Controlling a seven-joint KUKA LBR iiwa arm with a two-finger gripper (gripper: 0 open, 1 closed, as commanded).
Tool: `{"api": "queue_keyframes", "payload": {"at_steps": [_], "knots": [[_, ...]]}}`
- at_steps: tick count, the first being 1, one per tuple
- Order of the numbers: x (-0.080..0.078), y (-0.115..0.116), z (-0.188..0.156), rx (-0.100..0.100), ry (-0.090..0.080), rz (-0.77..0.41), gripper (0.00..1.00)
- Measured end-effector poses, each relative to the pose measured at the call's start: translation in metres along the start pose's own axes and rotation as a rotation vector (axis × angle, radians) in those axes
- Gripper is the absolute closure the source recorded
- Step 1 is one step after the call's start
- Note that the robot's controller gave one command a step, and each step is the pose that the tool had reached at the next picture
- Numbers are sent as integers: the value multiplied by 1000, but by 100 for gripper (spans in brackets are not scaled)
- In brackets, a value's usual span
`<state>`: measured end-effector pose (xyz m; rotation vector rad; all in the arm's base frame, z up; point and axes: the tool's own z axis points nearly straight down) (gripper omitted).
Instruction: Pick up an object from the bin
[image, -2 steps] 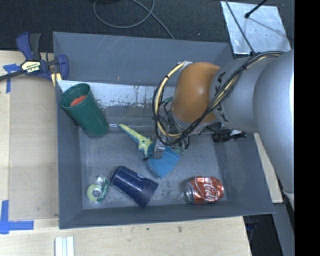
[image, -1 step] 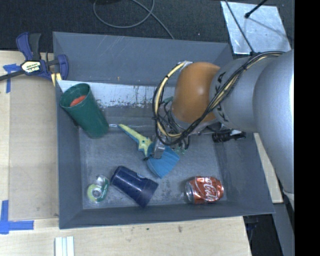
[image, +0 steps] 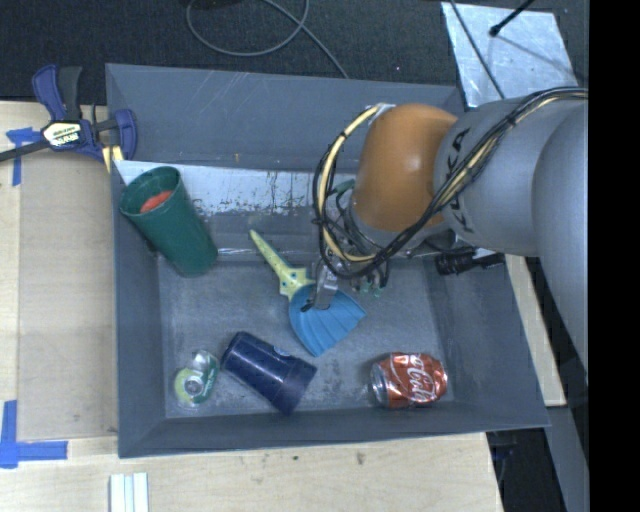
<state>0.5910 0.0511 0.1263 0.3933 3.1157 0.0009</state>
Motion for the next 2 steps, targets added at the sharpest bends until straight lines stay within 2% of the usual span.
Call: {"api": "queue_keyframes", "payload": {"at_steps": [1, 2], "knots": [[-11, 8, -42, -3, -12, -37, 100], [-8, 7, -85, 0, -3, -32, 100]]}}
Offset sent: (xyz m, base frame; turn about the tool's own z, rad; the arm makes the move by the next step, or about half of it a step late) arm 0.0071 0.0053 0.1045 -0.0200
